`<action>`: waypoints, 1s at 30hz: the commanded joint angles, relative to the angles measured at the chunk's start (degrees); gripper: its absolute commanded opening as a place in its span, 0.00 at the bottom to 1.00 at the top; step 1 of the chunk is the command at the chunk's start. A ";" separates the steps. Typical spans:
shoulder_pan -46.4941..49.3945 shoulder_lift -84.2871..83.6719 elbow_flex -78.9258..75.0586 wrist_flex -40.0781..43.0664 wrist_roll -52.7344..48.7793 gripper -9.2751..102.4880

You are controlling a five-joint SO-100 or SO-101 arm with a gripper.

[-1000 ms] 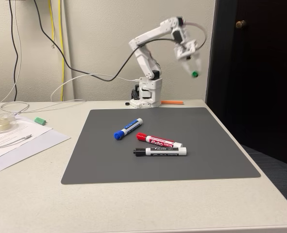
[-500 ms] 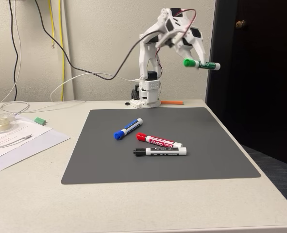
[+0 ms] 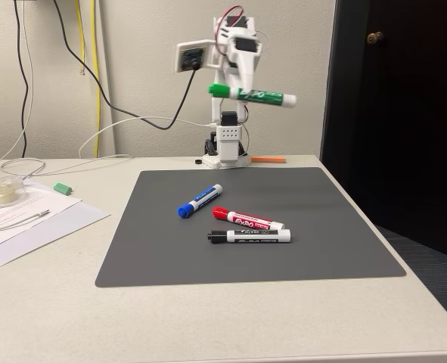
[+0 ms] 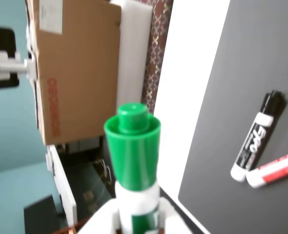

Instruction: Pick up the green marker.

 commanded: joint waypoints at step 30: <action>2.99 51.06 45.18 -11.43 -0.26 0.11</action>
